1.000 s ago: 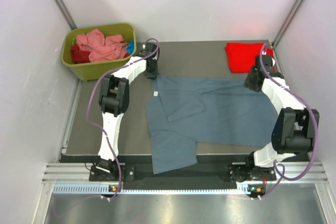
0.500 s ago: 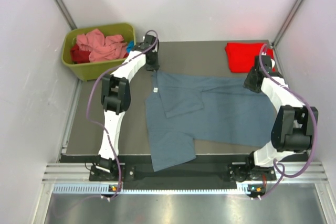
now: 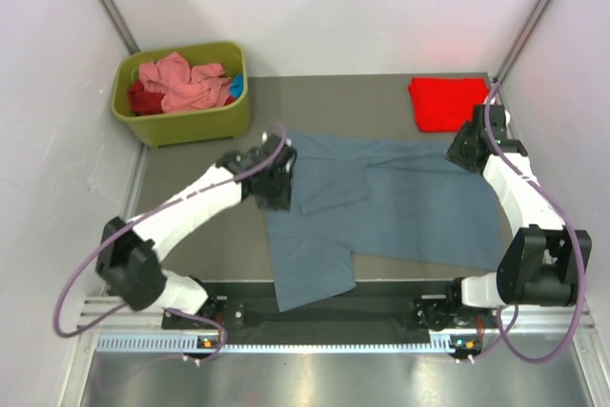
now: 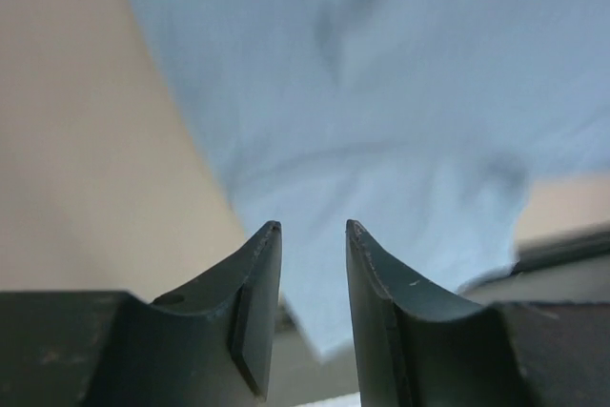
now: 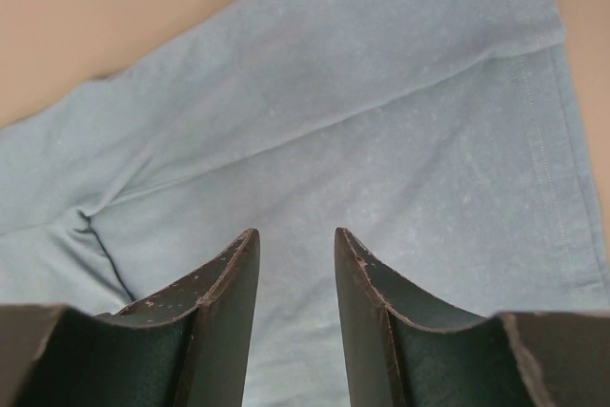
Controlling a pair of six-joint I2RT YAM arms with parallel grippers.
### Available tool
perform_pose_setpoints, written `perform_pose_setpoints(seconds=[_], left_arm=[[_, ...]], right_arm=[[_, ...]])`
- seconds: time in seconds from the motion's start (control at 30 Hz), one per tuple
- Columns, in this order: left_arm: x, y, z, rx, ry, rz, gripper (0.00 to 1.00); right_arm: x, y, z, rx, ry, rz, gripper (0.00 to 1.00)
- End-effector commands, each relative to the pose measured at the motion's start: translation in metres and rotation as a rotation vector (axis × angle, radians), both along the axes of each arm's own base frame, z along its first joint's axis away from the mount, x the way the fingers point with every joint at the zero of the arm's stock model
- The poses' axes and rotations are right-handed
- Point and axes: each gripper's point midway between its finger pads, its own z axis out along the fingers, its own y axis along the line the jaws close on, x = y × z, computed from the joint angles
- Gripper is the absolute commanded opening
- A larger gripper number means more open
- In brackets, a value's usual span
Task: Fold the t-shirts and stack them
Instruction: Fold the tshirt
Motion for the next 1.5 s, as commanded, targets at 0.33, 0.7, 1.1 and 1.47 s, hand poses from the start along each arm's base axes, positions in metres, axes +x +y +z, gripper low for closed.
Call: perform_pose_setpoints(seconds=[0.33,0.7,1.1,1.47], left_arm=[[-0.179,0.004,-0.058,-0.143,0.232,0.184,0.47],[-0.203,-0.004,-0.099,-0.076,0.311,0.178,0.43],[-0.215,0.006,-0.126,0.034,0.355,0.174,0.4],[-0.222,0.005,-0.131,0.0,0.367,0.161,0.34]], right_arm=[[-0.006,0.008,-0.002,0.039,-0.026,0.048,0.38],[-0.012,-0.001,-0.007,0.008,-0.005,0.031,0.39],[-0.018,-0.007,-0.008,-0.008,0.0,0.007,0.39],[-0.028,-0.016,-0.017,-0.028,0.035,-0.027,0.39]])
